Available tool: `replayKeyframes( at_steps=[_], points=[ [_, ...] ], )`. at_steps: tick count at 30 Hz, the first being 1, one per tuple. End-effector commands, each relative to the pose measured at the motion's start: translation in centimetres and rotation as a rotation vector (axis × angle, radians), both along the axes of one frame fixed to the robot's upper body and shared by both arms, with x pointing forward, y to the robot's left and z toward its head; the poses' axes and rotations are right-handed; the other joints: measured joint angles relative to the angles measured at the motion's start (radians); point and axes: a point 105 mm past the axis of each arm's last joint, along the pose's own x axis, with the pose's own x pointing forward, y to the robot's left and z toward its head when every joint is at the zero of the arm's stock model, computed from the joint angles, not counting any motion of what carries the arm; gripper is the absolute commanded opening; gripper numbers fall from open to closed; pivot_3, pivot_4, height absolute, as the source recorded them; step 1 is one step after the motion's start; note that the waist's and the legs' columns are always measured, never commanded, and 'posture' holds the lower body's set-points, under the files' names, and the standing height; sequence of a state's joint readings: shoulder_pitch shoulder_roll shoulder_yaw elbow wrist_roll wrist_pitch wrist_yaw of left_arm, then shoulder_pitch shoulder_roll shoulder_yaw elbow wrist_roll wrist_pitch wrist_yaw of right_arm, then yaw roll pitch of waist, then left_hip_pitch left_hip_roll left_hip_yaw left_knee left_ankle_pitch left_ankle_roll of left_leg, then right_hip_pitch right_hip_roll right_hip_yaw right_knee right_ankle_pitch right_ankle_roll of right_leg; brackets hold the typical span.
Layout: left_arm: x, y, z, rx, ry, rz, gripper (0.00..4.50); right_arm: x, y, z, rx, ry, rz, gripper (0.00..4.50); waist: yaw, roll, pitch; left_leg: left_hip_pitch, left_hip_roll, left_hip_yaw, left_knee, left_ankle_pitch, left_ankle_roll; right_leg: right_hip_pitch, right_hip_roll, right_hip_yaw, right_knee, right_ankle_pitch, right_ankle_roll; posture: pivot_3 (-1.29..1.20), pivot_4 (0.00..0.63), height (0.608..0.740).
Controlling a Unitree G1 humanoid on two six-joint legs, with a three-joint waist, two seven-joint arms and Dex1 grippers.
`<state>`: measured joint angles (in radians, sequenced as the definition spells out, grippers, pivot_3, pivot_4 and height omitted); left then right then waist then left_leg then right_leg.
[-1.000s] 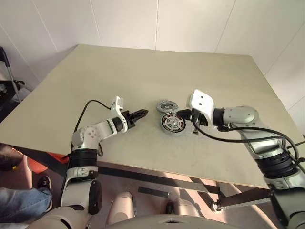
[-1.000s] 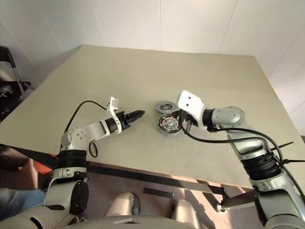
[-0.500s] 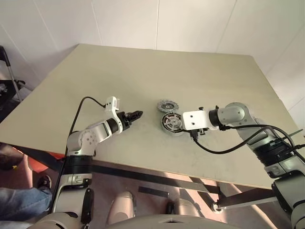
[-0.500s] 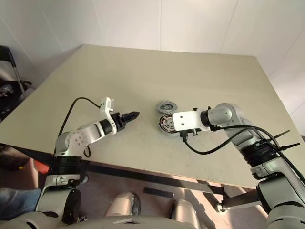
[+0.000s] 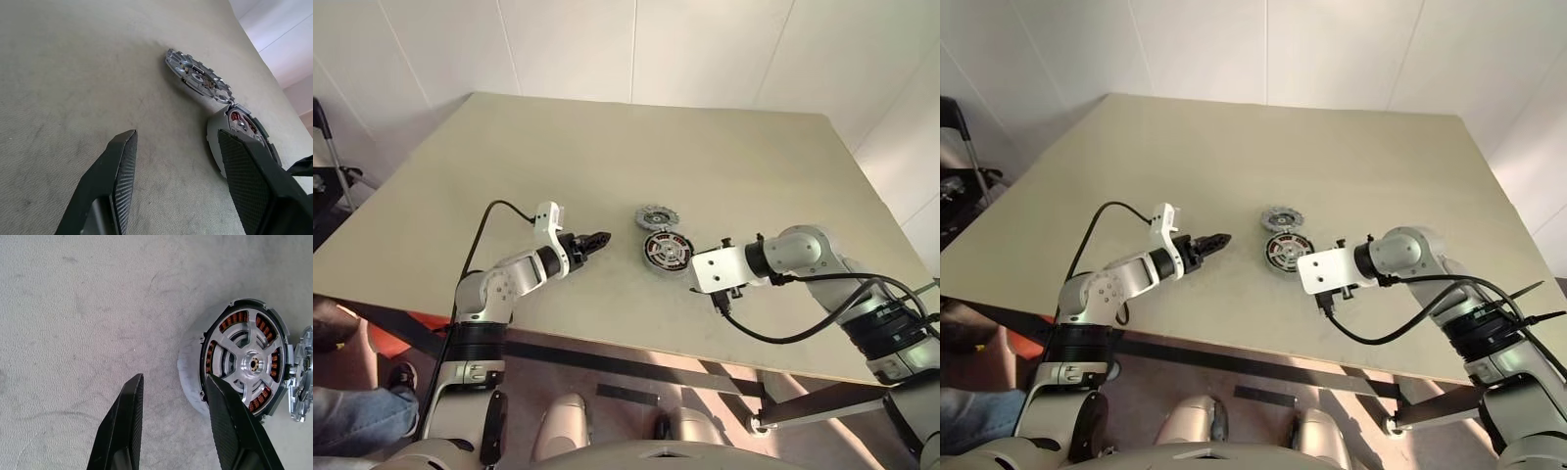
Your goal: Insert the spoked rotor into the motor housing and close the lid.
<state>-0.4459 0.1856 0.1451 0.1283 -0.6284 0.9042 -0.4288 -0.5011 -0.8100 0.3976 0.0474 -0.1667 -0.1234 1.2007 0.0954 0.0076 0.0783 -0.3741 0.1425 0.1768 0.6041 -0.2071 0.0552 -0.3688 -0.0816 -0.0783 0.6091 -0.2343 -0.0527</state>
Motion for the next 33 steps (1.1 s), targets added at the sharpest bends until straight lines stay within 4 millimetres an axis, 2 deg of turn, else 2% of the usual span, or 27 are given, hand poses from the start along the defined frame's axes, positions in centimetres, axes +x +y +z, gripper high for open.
replayKeyframes(
  at_steps=[1, 10, 19, 22, 27, 33],
  points=[
    [0.3, -0.2, 1.4, -0.006, -0.057, -0.009, 2.77, 0.4, 0.8, 1.1, 0.026, -0.041, 0.015, 2.22, 0.0, 0.0, 0.0, 0.0, 0.0, 0.0, 0.0, 0.0, 0.0, 0.0, 0.0, 0.0, 0.0, 0.0, 0.0, 0.0, 0.0, 0.74],
    [-0.1, -0.1, 1.1, -0.006, -0.048, 0.0, 2.77, 1.5, 1.0, 0.1, -0.01, -0.028, 0.018, 2.22, 0.0, 0.0, 0.0, 0.0, 0.0, 0.0, 0.001, 0.0, 0.0, 0.0, 0.0, 0.0, 0.0, 0.0, 0.0, 0.0, 0.0, 0.74],
    [-0.3, 0.0, 0.8, -0.01, -0.042, 0.019, 2.77, 1.3, 0.6, -1.4, -0.067, 0.014, 0.055, 2.22, 0.0, 0.0, 0.0, 0.002, 0.0, 0.0, 0.001, -0.001, -0.001, 0.002, 0.0, 0.0, 0.0, 0.0, 0.0, 0.0, 0.0, 0.74],
    [-0.3, 0.0, 0.8, -0.012, -0.04, 0.025, 2.77, 1.6, 0.4, -1.3, -0.085, 0.005, 0.058, 1.68, 0.0, 0.0, 0.0, 0.004, 0.0, 0.0, 0.001, -0.002, -0.002, 0.004, 0.0, 0.0, 0.0, 0.0, 0.0, 0.0, 0.0, 0.74],
    [-0.4, 0.0, 0.6, -0.017, -0.037, 0.031, 2.77, 2.0, 0.0, -1.7, -0.117, 0.0, 0.054, 0.09, 0.0, -0.001, -0.001, 0.005, 0.0, 0.0, 0.002, -0.002, -0.002, 0.006, 0.0, 0.0, 0.0, 0.0, 0.0, 0.0, 0.0, 0.74],
    [-0.4, -0.2, 0.5, -0.021, -0.034, 0.033, 2.77, 2.7, -1.1, -2.3, -0.157, -0.009, 0.022, 0.02, -0.002, -0.001, -0.001, 0.009, 0.001, 0.0, 0.004, -0.002, -0.003, 0.01, 0.0, 0.0, 0.0, 0.001, -0.001, 0.0, 0.0, 0.74]
  ],
)
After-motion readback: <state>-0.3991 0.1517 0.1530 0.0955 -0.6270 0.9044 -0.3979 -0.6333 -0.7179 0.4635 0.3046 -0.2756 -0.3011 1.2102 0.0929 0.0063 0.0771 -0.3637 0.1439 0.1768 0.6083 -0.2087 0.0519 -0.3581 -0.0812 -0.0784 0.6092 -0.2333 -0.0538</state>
